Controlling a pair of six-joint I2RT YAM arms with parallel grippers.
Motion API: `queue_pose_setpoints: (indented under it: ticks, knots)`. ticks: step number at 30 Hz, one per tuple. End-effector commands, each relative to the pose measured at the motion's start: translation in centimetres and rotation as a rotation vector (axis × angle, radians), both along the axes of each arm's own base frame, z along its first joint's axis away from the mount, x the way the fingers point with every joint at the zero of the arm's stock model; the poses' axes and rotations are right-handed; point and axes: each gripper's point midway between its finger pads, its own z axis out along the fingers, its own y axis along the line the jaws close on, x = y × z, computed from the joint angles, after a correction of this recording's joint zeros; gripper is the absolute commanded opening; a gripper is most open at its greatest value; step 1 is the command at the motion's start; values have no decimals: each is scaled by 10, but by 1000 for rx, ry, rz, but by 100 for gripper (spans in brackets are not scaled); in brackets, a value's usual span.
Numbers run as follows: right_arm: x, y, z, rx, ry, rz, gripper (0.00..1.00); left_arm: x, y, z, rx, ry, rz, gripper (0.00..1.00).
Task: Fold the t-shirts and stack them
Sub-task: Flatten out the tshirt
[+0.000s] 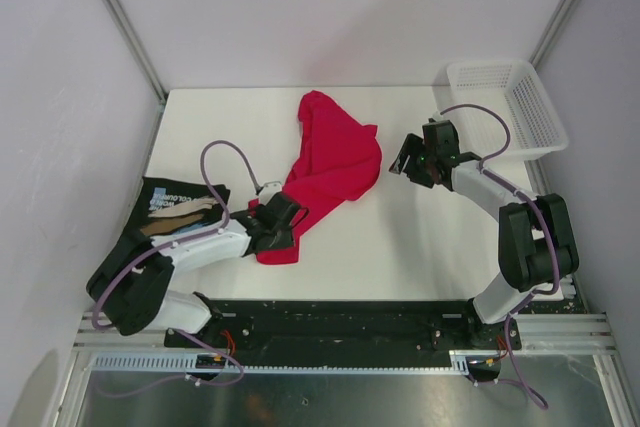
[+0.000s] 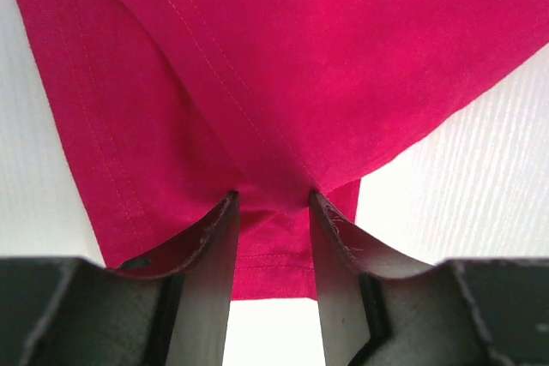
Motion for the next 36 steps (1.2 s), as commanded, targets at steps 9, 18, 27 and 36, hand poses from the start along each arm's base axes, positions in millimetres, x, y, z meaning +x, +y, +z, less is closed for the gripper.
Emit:
queue_pose_setpoints:
  ticks: [9,18,27,36]
  knots:
    - [6,5,12,1,-26,17,67,28,-26,22,-69,-76,8,43]
    - [6,6,9,3,-19,17,67,31,-27,14,-42,-57,3,39]
    - [11,7,4,-2,-28,33,67,38,-20,40,-75,-123,27,5]
    - [39,24,-9,29,-94,88,68,34,47,102,-74,-275,201,0]
